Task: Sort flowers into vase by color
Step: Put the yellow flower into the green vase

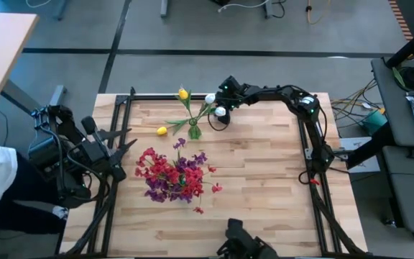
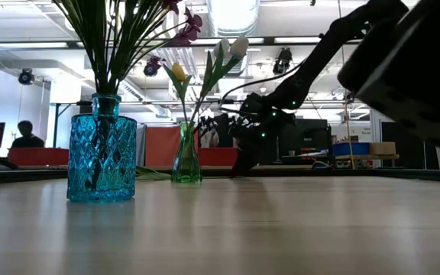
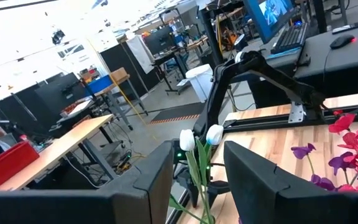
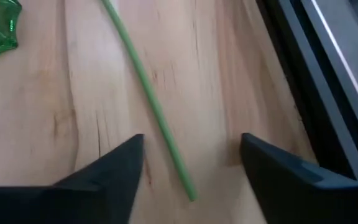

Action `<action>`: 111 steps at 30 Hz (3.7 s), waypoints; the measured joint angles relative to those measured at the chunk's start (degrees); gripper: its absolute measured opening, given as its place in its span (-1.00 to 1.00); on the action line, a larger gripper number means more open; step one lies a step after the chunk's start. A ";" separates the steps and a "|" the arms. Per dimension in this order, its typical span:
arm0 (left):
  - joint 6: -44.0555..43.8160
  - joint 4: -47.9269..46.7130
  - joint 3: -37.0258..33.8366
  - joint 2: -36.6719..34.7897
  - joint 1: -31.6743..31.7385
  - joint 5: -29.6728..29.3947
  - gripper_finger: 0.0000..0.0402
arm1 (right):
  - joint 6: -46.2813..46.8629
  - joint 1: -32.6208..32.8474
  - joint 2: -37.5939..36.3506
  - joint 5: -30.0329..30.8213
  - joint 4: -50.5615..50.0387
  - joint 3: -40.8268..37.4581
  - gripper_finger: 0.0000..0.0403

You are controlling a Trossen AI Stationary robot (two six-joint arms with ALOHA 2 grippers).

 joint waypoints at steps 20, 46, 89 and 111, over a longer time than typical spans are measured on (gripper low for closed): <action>0.08 -0.01 -0.02 -0.08 0.01 0.67 -0.36 | 14.27 1.15 -14.78 5.33 -36.37 -2.18 -0.95; -1.32 0.01 -0.02 -0.10 0.02 1.97 -0.36 | 80.75 41.08 -67.23 17.78 -37.16 -50.05 -0.93; 1.10 5.73 -0.04 4.38 1.79 3.07 -0.36 | 57.09 31.91 -35.14 31.54 -7.86 -43.01 0.02; 44.18 24.35 17.64 5.97 19.49 27.72 -0.71 | 53.46 34.56 -59.76 30.23 -21.90 -43.52 -0.95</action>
